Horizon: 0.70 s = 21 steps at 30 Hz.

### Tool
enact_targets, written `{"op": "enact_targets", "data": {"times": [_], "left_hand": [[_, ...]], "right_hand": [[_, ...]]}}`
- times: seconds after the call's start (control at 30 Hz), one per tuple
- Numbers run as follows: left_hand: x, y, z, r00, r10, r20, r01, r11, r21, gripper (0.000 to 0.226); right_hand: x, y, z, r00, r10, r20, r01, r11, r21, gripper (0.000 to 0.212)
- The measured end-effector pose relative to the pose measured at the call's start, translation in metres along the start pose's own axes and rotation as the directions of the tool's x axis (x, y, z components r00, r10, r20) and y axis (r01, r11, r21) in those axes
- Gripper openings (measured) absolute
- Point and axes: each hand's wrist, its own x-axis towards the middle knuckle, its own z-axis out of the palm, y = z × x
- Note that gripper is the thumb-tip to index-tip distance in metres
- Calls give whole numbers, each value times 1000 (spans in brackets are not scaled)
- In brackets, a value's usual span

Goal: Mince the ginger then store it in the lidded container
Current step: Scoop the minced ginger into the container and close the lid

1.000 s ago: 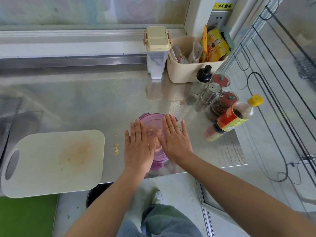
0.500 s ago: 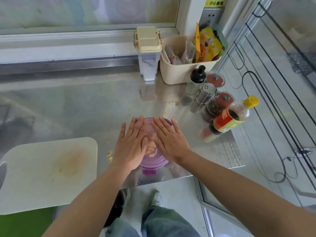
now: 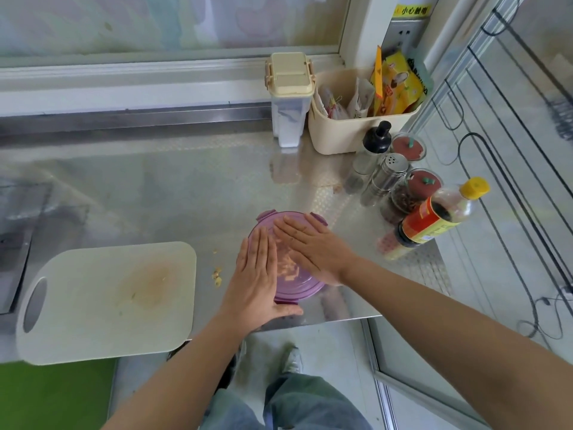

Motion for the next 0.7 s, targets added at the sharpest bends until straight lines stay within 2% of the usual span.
{"op": "enact_targets", "data": {"times": [0.1, 0.2, 0.3, 0.37, 0.47, 0.57, 0.63, 0.7], "left_hand": [[0, 1, 1, 1000, 1, 1, -1, 1000, 11, 144], [-4, 0, -4, 999, 9, -32, -10, 1000, -26, 141], [-7, 0, -8, 995, -1, -100, -6, 998, -67, 133], [-6, 2, -7, 995, -16, -95, 9, 997, -73, 134], [-2, 4, 0, 997, -39, -68, 35, 998, -49, 137], [-1, 4, 2, 998, -38, -57, 35, 998, -45, 135], [-2, 4, 2, 997, -49, -67, 45, 997, -60, 129], [-1, 4, -1, 991, -109, -81, 100, 989, -109, 120]], "right_hand": [[1, 4, 3, 1000, 3, 14, -3, 1000, -13, 60], [0, 4, -4, 999, 1, 49, -4, 997, 76, 62], [-8, -4, -8, 985, 155, -77, -142, 978, 149, 65], [-13, -10, 0, 962, 244, -121, -234, 968, 94, 65], [-19, -21, 16, 946, 302, -120, -305, 952, -13, 63], [-17, -20, 18, 948, 304, -96, -308, 951, -23, 70], [-17, -17, 16, 954, 282, -100, -274, 958, 87, 75], [-17, -15, 10, 924, 354, -145, -297, 903, 311, 71]]}}
